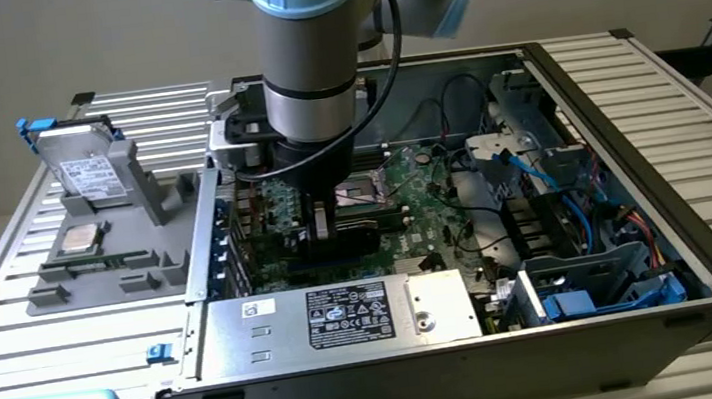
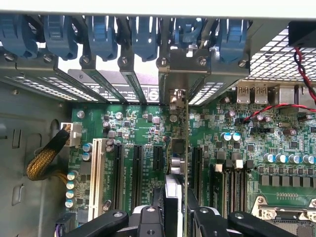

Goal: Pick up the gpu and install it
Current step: 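Insert the gpu into the slot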

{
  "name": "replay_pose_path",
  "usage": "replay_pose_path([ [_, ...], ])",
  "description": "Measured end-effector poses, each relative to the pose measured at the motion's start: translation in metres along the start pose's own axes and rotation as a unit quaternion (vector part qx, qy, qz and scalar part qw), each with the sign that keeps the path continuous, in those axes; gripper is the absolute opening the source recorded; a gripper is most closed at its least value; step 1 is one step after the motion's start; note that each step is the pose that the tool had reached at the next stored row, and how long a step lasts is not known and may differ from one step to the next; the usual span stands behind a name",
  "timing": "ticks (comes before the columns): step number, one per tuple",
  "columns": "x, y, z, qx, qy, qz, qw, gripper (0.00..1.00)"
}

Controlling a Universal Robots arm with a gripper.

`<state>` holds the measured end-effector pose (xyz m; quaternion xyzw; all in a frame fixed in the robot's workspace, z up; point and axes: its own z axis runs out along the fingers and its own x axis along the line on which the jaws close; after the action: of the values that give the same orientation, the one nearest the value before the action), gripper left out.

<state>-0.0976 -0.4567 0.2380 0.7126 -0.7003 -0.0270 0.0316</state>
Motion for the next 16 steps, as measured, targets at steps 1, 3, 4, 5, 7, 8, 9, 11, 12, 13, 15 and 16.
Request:
replay_pose_path([
  [1, 0.0, 0.0, 0.0002, 0.0, 0.0, 0.0, 1.0, 0.28],
  [3, 0.0, 0.0, 0.0002, 0.0, 0.0, 0.0, 1.0, 0.28],
  [4, 0.0, 0.0001, 0.0002, -0.0001, 0.0, 0.0, 1.0, 0.28],
  [5, 0.0, 0.0001, 0.0002, -0.0001, 0.0, 0.0, 1.0, 0.28],
  [7, 0.0, 0.0001, 0.0002, -0.0001, 0.0, 0.0, 1.0, 0.28],
  [8, 0.0, 0.0001, 0.0002, -0.0001, 0.0, 0.0, 1.0, 0.28],
  [9, 0.0, 0.0001, 0.0002, -0.0001, 0.0, 0.0, 1.0, 0.28],
  [11, 0.0, 0.0001, 0.0002, 0.0, 0.0, 0.0, 1.0, 0.28],
  [12, 0.0, 0.0001, 0.0002, 0.0, 0.0, 0.0, 1.0, 0.28],
  [13, 0.0, 0.0001, 0.0002, 0.0, 0.0, 0.0, 1.0, 0.28],
  [15, -0.0001, 0.0, 0.0002, 0.0, 0.0, 0.0, 1.0, 0.28],
  [16, -0.0002, 0.0, 0.0002, 0.0, -0.0001, 0.001, 1.0, 0.28],
])
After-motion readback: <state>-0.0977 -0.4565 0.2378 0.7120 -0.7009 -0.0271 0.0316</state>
